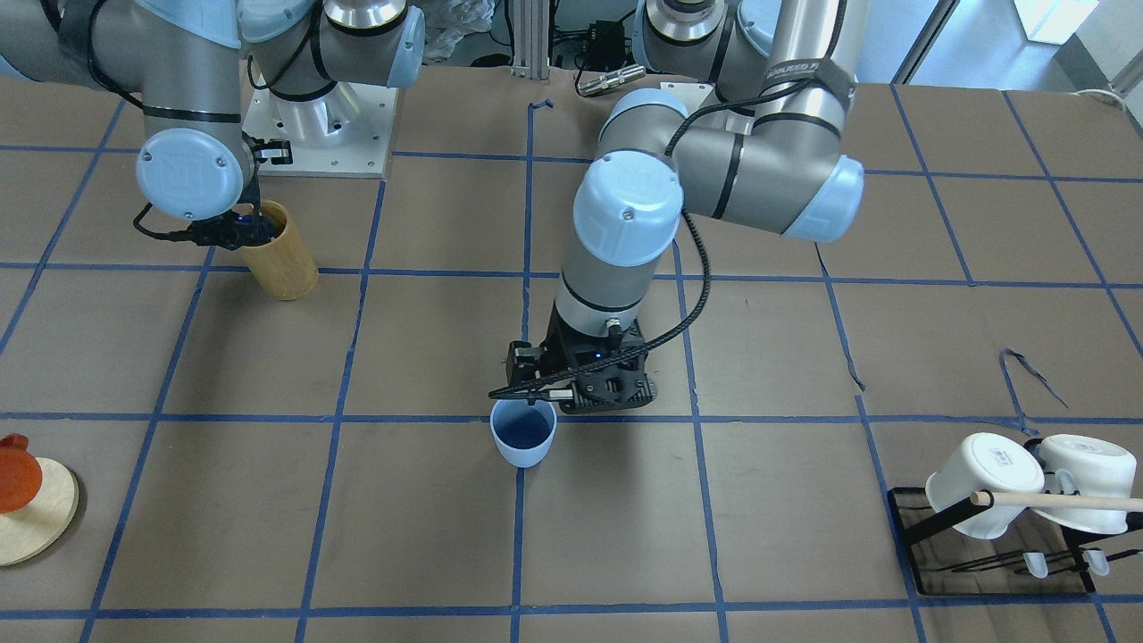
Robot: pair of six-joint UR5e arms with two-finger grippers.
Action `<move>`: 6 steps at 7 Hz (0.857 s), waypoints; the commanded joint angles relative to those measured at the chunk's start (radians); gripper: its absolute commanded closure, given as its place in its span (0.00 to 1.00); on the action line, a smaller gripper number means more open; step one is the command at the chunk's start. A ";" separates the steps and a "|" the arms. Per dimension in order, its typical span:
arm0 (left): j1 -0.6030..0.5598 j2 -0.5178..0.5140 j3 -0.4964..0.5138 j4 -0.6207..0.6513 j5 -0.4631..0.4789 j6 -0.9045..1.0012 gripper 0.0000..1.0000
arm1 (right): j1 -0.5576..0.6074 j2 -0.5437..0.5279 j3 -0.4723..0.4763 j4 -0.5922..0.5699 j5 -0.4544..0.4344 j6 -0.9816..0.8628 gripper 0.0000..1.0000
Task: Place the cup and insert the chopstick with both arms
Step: 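Set the blue cup down at the table center and retract the left arm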
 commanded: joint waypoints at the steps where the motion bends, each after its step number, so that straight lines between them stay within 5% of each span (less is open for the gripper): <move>1: 0.164 0.090 0.108 -0.227 0.003 0.333 0.00 | -0.008 -0.001 0.021 -0.003 -0.001 0.015 0.51; 3: 0.259 0.144 0.165 -0.269 0.006 0.490 0.00 | -0.034 -0.001 0.022 -0.002 0.000 0.015 0.60; 5: 0.264 0.181 0.161 -0.275 0.079 0.489 0.00 | -0.036 -0.003 0.018 -0.003 0.010 0.015 1.00; 6: 0.275 0.204 0.167 -0.339 0.162 0.486 0.00 | -0.036 -0.003 0.016 -0.005 0.011 0.015 1.00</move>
